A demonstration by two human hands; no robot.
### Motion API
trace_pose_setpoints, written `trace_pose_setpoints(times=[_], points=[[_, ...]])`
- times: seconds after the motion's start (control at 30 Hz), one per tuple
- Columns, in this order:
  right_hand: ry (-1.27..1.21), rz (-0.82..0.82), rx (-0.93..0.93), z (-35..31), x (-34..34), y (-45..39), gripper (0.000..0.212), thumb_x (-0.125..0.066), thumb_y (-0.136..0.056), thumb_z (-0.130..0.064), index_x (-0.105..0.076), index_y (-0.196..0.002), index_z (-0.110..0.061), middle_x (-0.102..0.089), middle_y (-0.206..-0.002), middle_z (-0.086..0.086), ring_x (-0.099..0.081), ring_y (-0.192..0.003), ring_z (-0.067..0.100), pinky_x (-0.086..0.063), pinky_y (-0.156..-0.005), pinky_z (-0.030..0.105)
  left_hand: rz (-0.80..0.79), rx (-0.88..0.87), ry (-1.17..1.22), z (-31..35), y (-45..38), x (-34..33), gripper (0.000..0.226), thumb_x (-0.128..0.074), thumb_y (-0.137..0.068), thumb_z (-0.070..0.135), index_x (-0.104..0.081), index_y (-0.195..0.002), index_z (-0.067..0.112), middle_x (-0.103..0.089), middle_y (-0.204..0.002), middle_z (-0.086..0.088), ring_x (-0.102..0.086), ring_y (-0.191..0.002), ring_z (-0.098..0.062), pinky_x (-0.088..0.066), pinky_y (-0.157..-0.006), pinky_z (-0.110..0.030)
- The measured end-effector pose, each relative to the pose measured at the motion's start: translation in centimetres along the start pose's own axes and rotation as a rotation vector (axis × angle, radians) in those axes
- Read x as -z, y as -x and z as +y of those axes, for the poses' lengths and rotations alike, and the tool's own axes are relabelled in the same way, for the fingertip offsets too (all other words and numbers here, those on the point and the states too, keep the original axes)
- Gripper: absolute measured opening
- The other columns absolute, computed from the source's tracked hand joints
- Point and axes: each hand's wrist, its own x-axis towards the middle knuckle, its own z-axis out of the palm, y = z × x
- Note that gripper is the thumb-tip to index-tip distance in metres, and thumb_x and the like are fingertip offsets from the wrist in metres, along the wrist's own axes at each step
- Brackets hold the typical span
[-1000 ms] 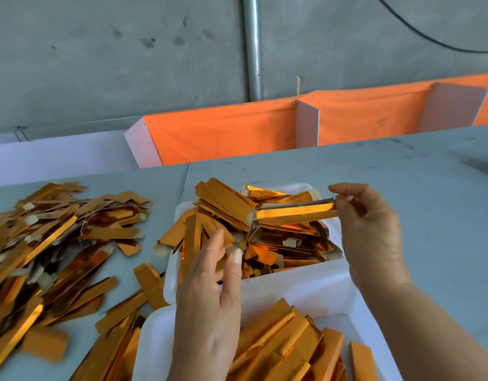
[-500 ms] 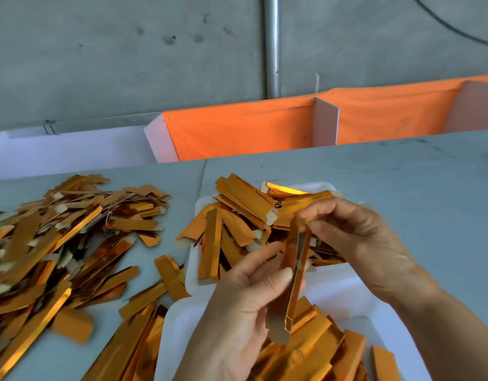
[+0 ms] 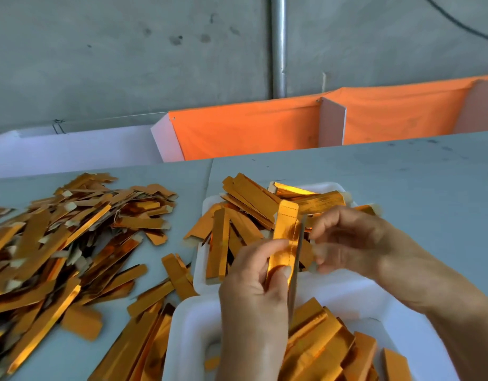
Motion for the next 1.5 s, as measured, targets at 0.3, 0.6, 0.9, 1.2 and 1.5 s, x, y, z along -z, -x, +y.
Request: trace_pose_setpoints(times=[0.3, 0.6, 0.9, 1.2, 1.5], points=[[0.771, 0.088, 0.126, 0.7, -2.7, 0.0, 0.024, -0.078, -0.076, -0.019, -0.057, -0.083, -0.029, -0.054, -0.084, -0.015, -0.06, -0.078, 0.003, -0.052, -0.072, 0.014, 0.087, -0.185, -0.22, 0.3, 0.5, -0.6, 0.042, -0.061, -0.086, 0.001, -0.065, -0.114, 0.032, -0.053, -0.121, 0.027, -0.055, -0.112, 0.002, -0.047, -0.094, -0.018], [0.712, 0.15, -0.033, 1.5, -2.9, -0.7, 0.029, -0.071, -0.082, -0.011, -0.053, -0.072, -0.031, -0.062, -0.073, -0.014, -0.064, -0.069, -0.002, -0.053, -0.065, 0.014, 0.072, -0.143, -0.121, 0.2, 0.0, -0.4, 0.048, -0.062, -0.085, -0.002, -0.064, -0.109, 0.04, -0.055, -0.12, 0.027, -0.057, -0.112, 0.0, -0.05, -0.094, -0.025], [0.296, 0.23, -0.187, 1.3, -2.6, -1.4, 0.016, -0.072, -0.081, -0.009, -0.058, -0.084, -0.018, -0.069, -0.069, -0.005, -0.07, -0.064, 0.012, -0.054, -0.056, 0.024, 0.069, -0.127, -0.156, -0.1, -0.2, -0.3, 0.047, -0.061, -0.087, 0.001, -0.063, -0.102, 0.046, -0.056, -0.116, 0.03, -0.057, -0.109, 0.004, -0.05, -0.09, -0.016], [0.291, 0.258, -0.14, 1.4, -2.7, -1.2, 0.023, -0.074, -0.078, -0.01, -0.06, -0.085, -0.028, -0.065, -0.072, -0.004, -0.065, -0.072, 0.018, -0.056, -0.073, 0.036, 0.057, 0.041, -0.081, 0.1, -0.2, -0.6, 0.042, -0.073, -0.08, 0.016, -0.051, -0.101, 0.045, -0.061, -0.104, 0.012, -0.061, -0.094, -0.001, -0.055, -0.077, -0.025], [-0.052, 0.175, -0.174, 1.3, -2.4, -1.1, 0.024, -0.071, -0.076, 0.009, -0.064, -0.09, -0.009, -0.065, -0.075, 0.008, -0.067, -0.072, 0.022, -0.058, -0.069, 0.028, -0.046, 0.098, -0.22, 0.3, -0.1, -0.4, 0.054, -0.055, -0.09, 0.035, -0.029, -0.136, 0.048, -0.038, -0.121, 0.027, -0.045, -0.113, 0.002, -0.041, -0.083, -0.009]])
